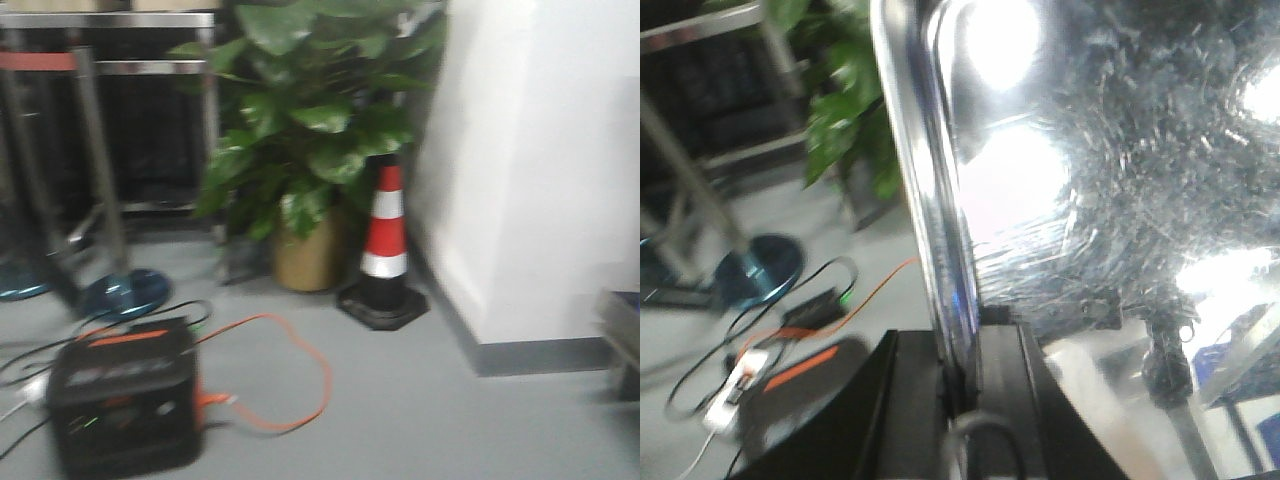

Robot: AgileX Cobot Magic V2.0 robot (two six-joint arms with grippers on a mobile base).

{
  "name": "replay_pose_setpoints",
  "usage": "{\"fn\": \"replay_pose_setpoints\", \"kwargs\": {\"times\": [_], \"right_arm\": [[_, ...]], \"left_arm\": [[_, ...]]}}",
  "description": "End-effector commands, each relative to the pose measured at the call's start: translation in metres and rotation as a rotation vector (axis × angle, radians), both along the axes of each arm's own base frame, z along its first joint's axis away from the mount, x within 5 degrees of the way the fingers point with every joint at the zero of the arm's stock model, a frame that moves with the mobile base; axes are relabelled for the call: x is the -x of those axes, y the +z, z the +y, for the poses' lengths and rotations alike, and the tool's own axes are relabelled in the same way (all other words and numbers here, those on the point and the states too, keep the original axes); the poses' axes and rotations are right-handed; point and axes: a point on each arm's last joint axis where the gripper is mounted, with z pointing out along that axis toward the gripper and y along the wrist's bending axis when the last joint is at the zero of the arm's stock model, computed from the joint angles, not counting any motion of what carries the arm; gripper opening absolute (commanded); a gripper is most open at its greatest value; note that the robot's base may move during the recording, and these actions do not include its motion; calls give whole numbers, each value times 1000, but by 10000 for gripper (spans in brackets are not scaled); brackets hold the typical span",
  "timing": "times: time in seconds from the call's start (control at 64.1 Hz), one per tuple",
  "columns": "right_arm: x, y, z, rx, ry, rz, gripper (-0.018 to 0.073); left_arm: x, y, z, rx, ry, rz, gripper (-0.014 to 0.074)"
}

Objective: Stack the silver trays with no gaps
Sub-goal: 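Hold the tray in both grippers while the base drives to another shelf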

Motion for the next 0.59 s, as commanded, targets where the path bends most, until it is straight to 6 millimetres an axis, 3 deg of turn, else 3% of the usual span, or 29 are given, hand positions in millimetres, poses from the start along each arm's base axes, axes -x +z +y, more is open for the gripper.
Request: {"fn": "replay_pose_setpoints", "kwargs": {"times": [0.0,0.577], "right_arm": [[4,14,-3,13,-14,-94,-78],[4,14,-3,12,-15,-101,-78]], "left_arm": [[0,5,7,-50,24,-38,-10],[0,5,7,-50,24,-38,-10]]}}
